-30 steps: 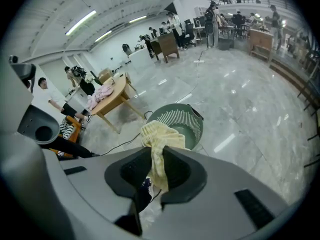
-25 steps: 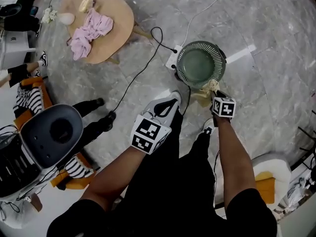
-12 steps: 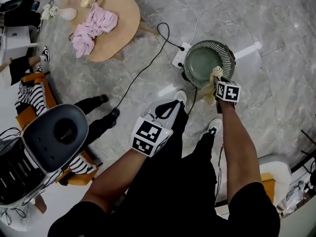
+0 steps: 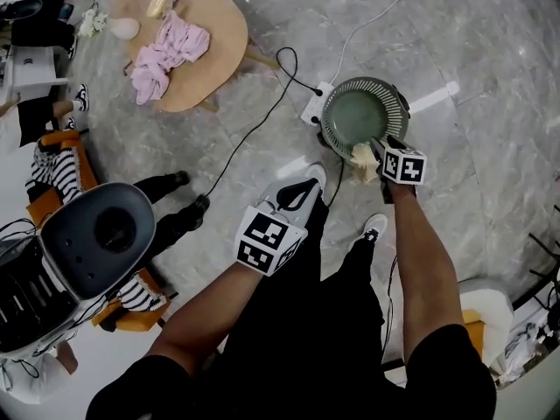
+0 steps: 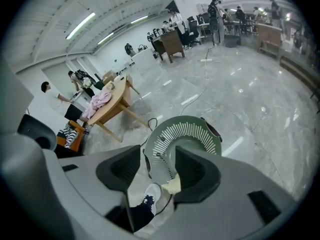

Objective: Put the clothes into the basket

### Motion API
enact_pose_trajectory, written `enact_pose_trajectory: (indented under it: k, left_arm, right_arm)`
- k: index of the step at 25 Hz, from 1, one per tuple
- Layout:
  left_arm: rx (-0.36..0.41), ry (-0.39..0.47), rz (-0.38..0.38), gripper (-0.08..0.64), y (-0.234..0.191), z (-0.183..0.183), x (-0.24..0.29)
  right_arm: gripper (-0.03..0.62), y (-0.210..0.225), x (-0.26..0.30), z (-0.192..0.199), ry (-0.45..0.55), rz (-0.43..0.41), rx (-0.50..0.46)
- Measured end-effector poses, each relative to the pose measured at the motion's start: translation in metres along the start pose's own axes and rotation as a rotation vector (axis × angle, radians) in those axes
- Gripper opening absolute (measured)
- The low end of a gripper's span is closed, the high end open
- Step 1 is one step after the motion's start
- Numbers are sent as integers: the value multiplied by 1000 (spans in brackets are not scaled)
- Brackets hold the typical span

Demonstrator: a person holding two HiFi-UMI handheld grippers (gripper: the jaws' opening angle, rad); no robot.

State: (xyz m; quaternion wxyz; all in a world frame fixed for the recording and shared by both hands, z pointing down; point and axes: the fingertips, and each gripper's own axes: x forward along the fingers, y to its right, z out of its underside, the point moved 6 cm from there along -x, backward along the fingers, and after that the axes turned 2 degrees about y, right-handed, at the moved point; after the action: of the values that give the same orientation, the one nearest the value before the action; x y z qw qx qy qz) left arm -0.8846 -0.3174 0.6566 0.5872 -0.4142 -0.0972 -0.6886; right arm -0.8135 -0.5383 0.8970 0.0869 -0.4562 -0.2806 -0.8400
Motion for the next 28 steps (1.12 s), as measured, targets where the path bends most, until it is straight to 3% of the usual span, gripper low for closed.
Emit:
enact_pose_trajectory:
  k: [2,6,9,13,19,23,28]
  left_arm:
    - [1,13,-4,0,7,-5,-1]
    - [-1,42,-9,0,28,-17,-6]
    - [-18,74,-10,0,49,-25,-11]
    - [-32,121,-20,0,84,-32,-28]
    - [-21,194,-49,0,141,-35,-64]
    - [-26,255,-74,0,183,-29,-85]
    - [-30,324,-117,0,231,-19,-107]
  right_arm:
    - [206,2,-16,-4,18,3,-17]
    - [70,-2,-63,-8,69,-13,-54]
    - [22,-10,-106,-12,108,-54,-64]
    - [15,-27,-176,-12,150,-148,-59]
    - [15,-59,-292,-5,310,-346,-19]
    - [15,-77,-362,9,397,-437,-95]
    - [15,-85,-430,21,492,-494,-200]
